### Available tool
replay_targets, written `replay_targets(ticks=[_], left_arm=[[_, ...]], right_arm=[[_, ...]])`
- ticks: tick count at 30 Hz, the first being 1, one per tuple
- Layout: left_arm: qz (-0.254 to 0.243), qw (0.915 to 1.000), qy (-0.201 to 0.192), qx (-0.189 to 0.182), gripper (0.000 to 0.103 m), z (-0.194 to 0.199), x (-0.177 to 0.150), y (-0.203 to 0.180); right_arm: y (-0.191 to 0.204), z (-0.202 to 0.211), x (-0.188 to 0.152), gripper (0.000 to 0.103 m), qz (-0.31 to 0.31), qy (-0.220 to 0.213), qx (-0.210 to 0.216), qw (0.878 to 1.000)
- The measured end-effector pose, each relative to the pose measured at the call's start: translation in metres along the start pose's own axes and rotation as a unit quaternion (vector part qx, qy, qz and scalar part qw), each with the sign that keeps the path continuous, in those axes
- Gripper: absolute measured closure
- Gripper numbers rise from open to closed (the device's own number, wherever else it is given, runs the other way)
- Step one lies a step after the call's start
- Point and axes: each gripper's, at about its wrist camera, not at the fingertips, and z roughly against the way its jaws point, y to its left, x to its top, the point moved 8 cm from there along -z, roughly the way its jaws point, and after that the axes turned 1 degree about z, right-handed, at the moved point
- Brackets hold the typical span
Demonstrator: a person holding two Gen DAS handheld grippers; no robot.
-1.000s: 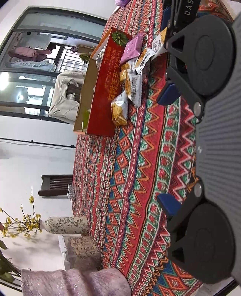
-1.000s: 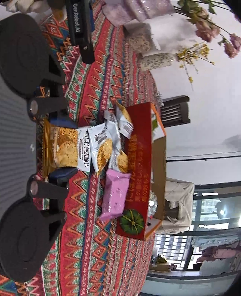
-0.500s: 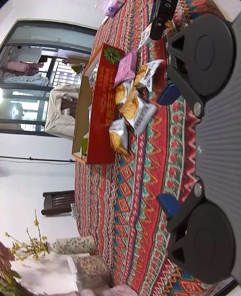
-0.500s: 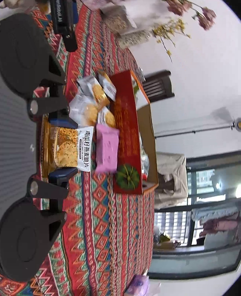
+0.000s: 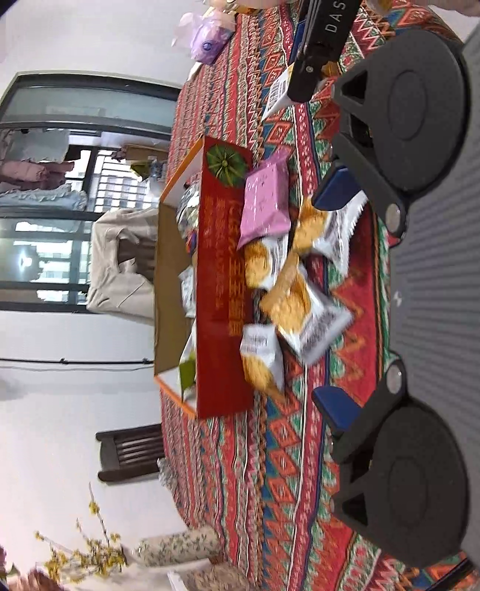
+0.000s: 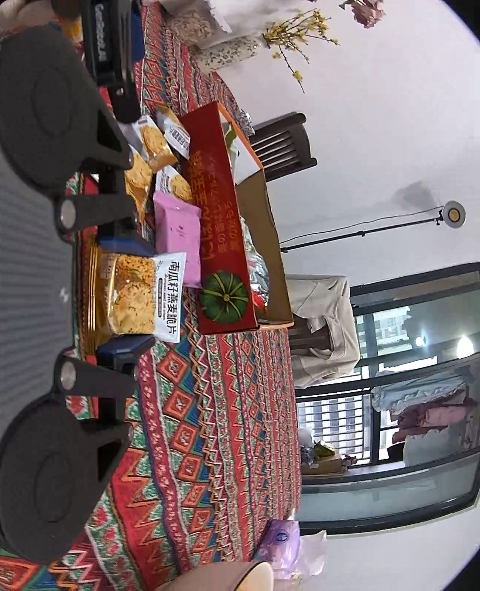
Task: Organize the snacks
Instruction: 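Grasp a white cracker packet with the right tool while the left tool grasps another, then carry both white cracker packets up over the box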
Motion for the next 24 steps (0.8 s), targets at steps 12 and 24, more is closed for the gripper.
replay_targets(ticks=[12,24], left_arm=[[-0.042,0.9983,0.040,-0.006,0.025,-0.048,-0.004,-0.050],[-0.049,0.9971,0.042,-0.041,0.052,-0.056,-0.010,-0.065]], right_arm=[[-0.022,-0.028,0.016,0.059,0.019,-0.017,0.001,1.000],[-0.020,-0.039,0.009,0.059,0.012,-0.010,0.045,0.999]])
